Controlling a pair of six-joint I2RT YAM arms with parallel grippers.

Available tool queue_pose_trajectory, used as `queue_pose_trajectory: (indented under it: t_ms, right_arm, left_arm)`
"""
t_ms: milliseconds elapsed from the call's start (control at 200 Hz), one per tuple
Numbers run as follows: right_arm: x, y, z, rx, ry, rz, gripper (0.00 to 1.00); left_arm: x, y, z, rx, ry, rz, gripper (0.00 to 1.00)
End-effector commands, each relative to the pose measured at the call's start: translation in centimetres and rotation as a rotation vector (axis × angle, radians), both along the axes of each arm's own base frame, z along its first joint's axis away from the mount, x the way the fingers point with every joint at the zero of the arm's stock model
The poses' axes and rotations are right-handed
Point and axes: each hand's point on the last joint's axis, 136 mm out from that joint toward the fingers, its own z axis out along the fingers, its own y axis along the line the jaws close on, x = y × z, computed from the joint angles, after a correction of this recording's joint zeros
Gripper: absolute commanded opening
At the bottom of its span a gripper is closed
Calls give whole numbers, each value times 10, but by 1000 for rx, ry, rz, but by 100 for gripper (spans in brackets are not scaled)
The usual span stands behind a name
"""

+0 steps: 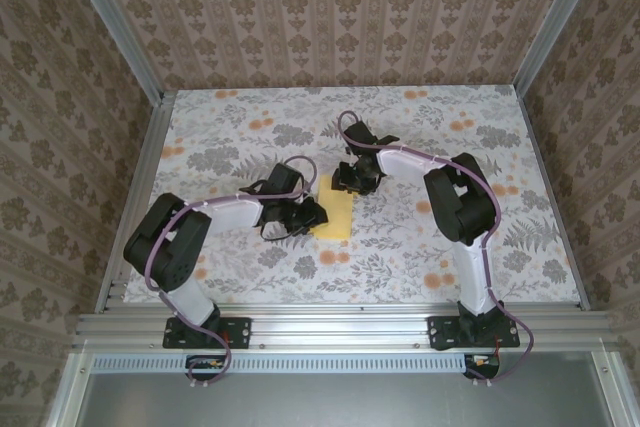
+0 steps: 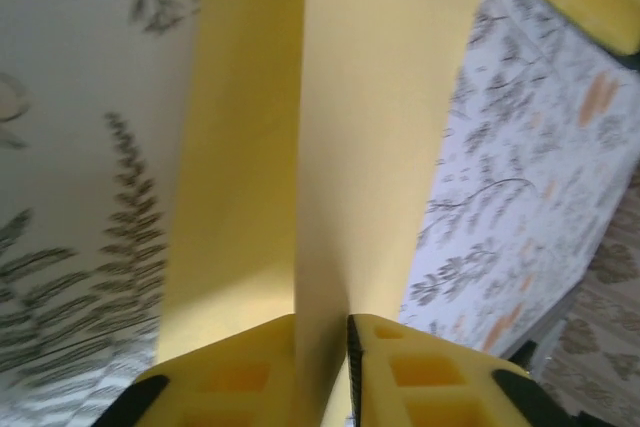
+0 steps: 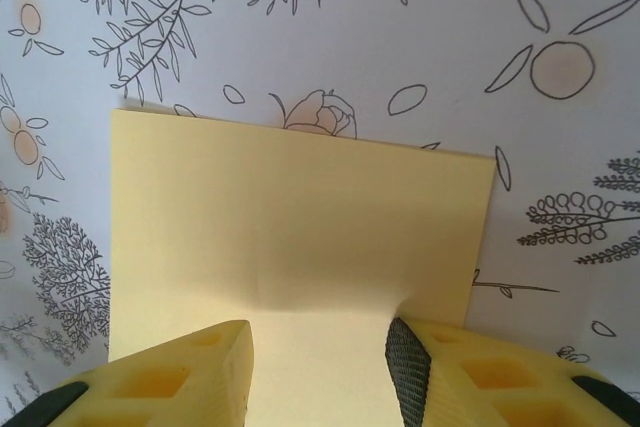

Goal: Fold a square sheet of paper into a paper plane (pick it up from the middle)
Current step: Fold the triangle a second time at the center of the table.

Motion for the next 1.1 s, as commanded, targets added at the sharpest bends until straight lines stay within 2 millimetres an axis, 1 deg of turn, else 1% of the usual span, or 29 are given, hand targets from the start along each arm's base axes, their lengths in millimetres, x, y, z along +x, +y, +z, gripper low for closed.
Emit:
queue_pose_trajectory:
  t_ms: [0,85,140,190,260,370,425,435,510,575,605,665,770,845,940,1000,1095]
  right_arm:
    - [-9,-2,-4,25,28,5,44]
    - [-5,5,18,81,-12,22,43]
    - [-6,8,28,105,-29,34,43]
    - [-9,10,35,127,-38,47,39]
    - [-17,11,37,150,-25,63,34]
    - [-30,10,31,163,8,69,30]
    - [-36,8,26,160,25,71,29]
    - [-38,7,22,157,35,71,28]
    - [-43,5,12,149,61,72,26]
    - [-45,5,6,146,77,70,25]
    - [-45,4,3,142,83,68,25]
    - [-46,3,-3,132,95,64,25]
    - [-47,0,-10,112,107,53,25]
    - [-47,-2,-15,98,120,44,25]
    - [-49,-4,-19,88,135,35,25]
    - [-50,-6,-21,78,140,30,25]
    - [-51,-9,-25,61,152,23,24]
  left_arm:
    - [0,8,-5,97,3,-23,15]
    - [-1,12,-9,139,11,-34,13]
    - [0,13,-9,151,9,-36,12]
    - [0,14,-9,159,5,-36,11]
    - [1,15,-9,173,4,-37,11]
    - [3,14,-8,183,3,-40,11]
    - [5,12,-8,182,0,-42,11]
    - [5,12,-7,181,-1,-42,11]
    - [6,9,-5,175,-6,-45,12]
    - [7,7,-2,164,-11,-47,13]
    - [7,6,-1,158,-12,-47,15]
    - [8,2,4,135,-19,-47,21]
    - [9,-3,11,94,-23,-44,35]
    - [10,-7,18,59,-33,-37,43]
    - [14,-11,29,20,-58,-26,47]
    - [17,-14,37,-7,-76,-18,48]
    - [19,-15,45,-23,-90,-11,48]
